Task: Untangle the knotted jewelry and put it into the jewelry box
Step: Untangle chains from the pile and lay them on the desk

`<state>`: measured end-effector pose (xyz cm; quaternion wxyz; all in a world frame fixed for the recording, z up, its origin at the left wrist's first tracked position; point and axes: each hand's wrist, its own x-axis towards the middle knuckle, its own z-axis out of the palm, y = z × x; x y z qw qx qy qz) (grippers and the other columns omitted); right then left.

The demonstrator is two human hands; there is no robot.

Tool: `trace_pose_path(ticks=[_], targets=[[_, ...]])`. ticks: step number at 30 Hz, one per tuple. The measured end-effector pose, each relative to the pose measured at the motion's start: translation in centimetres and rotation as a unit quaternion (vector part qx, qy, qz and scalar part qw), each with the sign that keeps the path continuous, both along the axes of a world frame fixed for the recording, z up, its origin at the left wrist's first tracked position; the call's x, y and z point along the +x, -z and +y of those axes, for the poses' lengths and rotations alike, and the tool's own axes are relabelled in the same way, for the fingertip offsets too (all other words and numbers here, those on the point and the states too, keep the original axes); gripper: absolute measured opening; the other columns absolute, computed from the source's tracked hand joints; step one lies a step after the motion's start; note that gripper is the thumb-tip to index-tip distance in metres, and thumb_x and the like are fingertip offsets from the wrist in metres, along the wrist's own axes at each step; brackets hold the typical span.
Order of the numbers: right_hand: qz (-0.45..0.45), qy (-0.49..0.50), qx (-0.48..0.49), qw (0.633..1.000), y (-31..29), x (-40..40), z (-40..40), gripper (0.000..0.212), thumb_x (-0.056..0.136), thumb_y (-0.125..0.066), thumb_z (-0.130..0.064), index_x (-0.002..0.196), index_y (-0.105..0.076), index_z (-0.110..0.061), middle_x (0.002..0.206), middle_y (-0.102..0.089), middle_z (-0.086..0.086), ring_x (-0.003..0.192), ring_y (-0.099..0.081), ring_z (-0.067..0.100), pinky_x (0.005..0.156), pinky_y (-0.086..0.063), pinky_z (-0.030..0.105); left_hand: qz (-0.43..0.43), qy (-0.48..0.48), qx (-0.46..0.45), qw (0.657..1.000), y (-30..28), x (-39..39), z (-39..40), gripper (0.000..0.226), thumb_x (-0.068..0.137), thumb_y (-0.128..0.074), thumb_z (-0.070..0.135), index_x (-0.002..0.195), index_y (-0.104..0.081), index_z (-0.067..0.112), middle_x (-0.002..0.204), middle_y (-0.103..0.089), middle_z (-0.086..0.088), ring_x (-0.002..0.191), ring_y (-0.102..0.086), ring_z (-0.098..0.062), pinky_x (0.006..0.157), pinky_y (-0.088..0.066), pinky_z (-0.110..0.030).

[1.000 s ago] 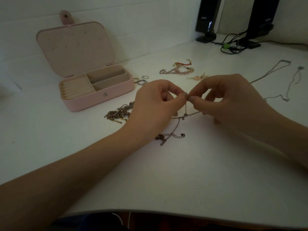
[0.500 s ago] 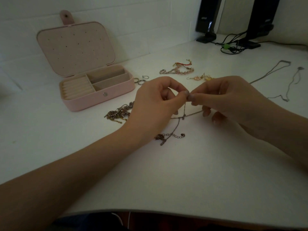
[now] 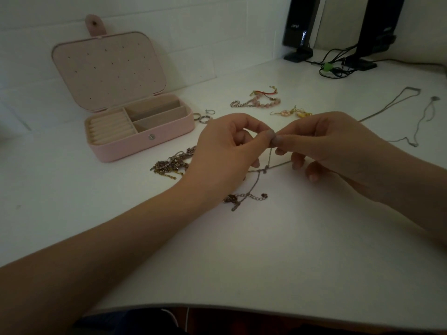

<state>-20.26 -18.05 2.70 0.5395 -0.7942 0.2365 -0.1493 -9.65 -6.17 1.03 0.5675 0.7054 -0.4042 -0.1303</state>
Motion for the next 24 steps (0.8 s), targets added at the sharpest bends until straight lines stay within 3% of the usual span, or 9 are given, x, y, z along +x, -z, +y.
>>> trace_pose_path(ticks=[13, 24], targets=[[0.010, -0.008, 0.034, 0.999, -0.22, -0.13, -0.19, 0.014, 0.075, -0.070, -0.027, 0.077, -0.074, -0.014, 0.065, -0.065, -0.007, 0.052, -0.052, 0.004, 0.040, -0.039, 0.018, -0.011, 0.017, -0.013, 1.000, 0.01, -0.24, 0.15, 0.006, 0.090, -0.063, 0.015, 0.085, -0.066, 0.014, 0.048, -0.052, -0.001, 0.034, -0.047, 0.000, 0.041, -0.034, -0.012], [0.002, -0.015, 0.033, 0.999, -0.06, -0.14, -0.45, 0.014, 0.069, -0.069, -0.027, 0.075, -0.073, -0.015, 0.065, -0.064, -0.006, 0.052, -0.052, 0.006, 0.040, -0.038, 0.018, -0.067, 0.011, -0.023, 0.997, 0.48, 0.04, 0.05, 0.005, 0.086, -0.069, 0.016, 0.084, -0.064, 0.016, 0.045, -0.047, 0.006, 0.041, -0.039, -0.003, 0.048, -0.032, -0.009]])
